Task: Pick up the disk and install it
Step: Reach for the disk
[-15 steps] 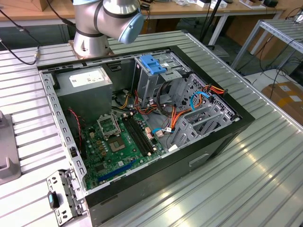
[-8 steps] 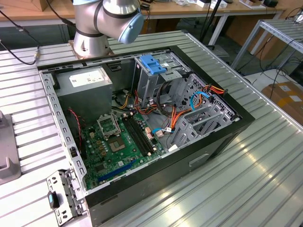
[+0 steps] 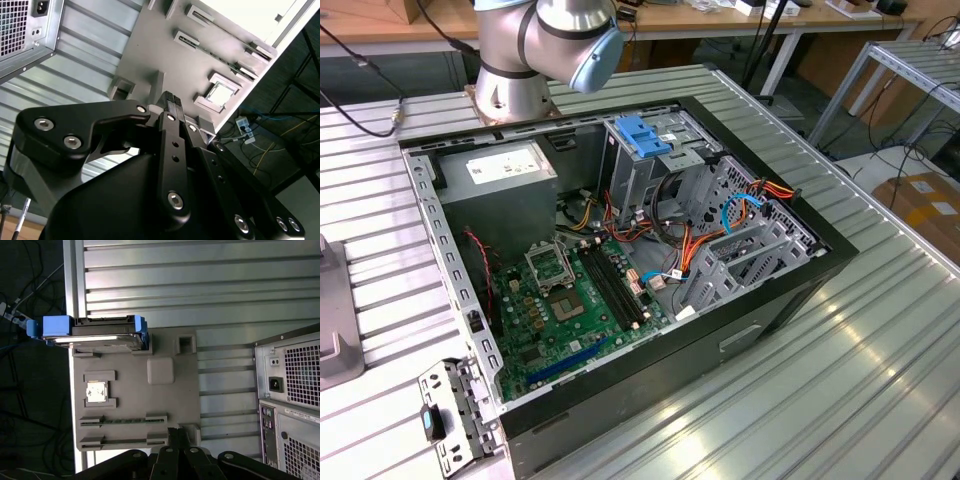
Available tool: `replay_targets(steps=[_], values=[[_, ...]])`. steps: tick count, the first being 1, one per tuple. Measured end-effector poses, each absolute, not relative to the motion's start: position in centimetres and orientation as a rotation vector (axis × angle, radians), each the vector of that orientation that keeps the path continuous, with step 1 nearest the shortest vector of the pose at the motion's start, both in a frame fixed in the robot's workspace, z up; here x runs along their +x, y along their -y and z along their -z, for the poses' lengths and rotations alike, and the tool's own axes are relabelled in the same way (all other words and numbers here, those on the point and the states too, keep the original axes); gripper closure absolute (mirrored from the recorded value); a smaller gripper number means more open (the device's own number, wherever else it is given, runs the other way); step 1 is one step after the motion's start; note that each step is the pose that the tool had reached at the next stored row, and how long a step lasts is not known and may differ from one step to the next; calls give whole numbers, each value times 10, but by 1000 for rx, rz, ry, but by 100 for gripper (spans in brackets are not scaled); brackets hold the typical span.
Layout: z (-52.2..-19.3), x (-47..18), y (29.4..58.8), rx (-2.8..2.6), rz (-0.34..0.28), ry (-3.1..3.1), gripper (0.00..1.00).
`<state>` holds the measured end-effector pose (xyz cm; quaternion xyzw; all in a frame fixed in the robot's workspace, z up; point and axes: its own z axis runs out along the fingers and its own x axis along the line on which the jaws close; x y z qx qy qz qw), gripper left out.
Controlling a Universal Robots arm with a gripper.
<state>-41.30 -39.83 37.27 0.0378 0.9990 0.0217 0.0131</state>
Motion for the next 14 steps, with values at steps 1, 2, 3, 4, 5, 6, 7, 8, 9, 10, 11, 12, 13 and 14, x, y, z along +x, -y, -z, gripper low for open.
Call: replay_targets(steps=[1, 2, 3, 4, 5, 6, 7, 8, 9, 10, 11, 12, 13, 14], values=[[-373, -413, 398, 118, -67, -3113, 90], [-373, -414, 398, 118, -67, -3112, 90], [-373, -414, 398, 118, -67, -3113, 90], [-373, -415, 398, 118, -67, -3113, 90], [-372, -415, 398, 118, -67, -3112, 90], [-372, -416, 398, 118, -67, -3112, 90], [-372, -417, 398, 118, -67, -3112, 90], [-372, -417, 398, 118, -67, -3112, 90], [-372, -418, 398, 118, -67, -3112, 90], [-372, -418, 398, 118, -67, -3112, 90], [-372, -419, 398, 118, -67, -3112, 90], [-372, -419, 398, 118, -67, -3112, 90], [-372, -419, 398, 118, -67, -3112, 90], [-372, -421, 398, 118, -67, -3112, 90]])
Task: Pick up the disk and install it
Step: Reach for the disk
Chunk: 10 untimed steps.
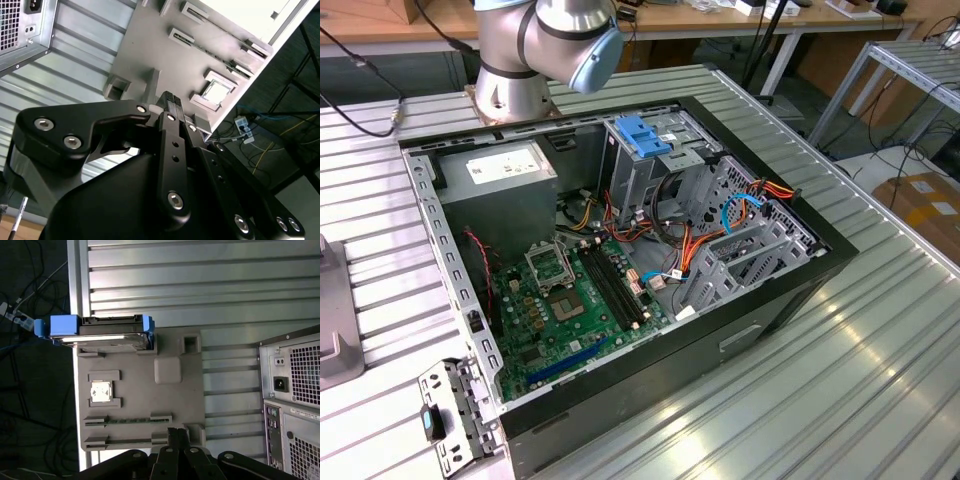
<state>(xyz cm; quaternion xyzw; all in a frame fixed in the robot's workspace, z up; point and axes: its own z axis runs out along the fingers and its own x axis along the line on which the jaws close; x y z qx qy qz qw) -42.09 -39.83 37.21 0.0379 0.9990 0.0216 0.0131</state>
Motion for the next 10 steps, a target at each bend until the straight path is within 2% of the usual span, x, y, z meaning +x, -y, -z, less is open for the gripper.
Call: replay_targets(steps=[10], values=[[-370, -441, 398, 118, -67, -3112, 90]])
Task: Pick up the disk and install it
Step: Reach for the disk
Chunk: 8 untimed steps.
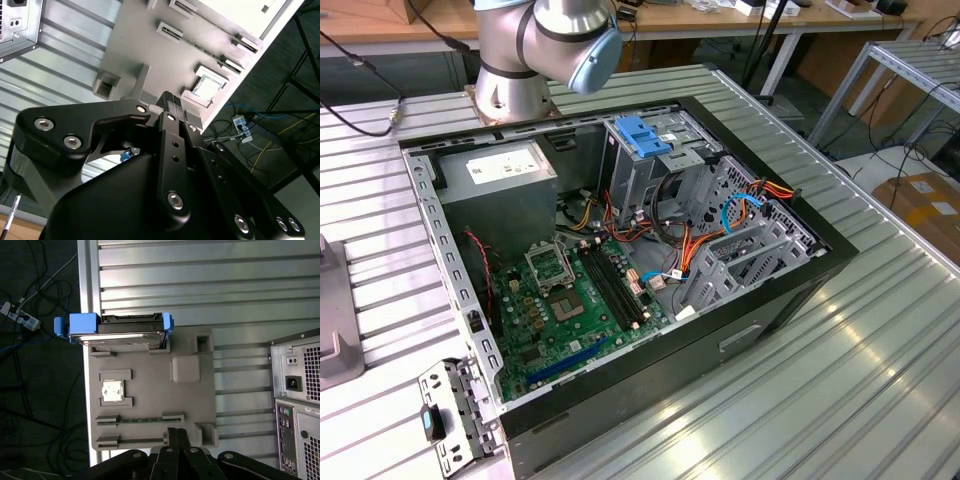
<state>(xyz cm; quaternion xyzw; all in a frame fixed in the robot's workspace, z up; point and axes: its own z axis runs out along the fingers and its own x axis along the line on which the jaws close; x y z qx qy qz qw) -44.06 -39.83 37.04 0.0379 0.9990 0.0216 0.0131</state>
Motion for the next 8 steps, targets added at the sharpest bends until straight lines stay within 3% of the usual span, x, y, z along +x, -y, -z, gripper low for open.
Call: replay_targets(steps=[8], values=[[-370, -444, 398, 118, -67, -3112, 90]])
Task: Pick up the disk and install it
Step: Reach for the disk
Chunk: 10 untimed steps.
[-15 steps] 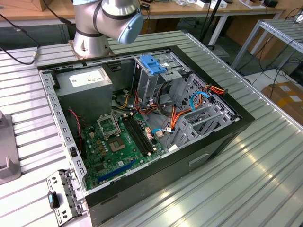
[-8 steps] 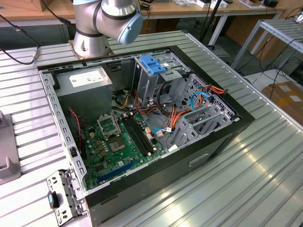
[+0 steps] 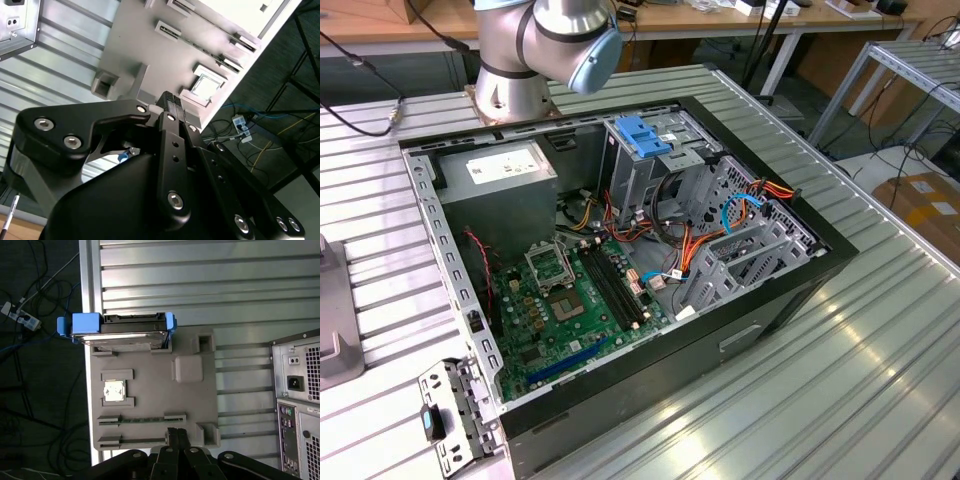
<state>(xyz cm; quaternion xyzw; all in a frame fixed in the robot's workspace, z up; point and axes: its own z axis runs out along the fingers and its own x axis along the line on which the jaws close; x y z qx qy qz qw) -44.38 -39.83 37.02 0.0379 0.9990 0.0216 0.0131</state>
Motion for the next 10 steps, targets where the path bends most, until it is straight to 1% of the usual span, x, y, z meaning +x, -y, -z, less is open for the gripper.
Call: replay_targets(steps=[10], values=[[-370, -449, 398, 118, -67, -3112, 90]])
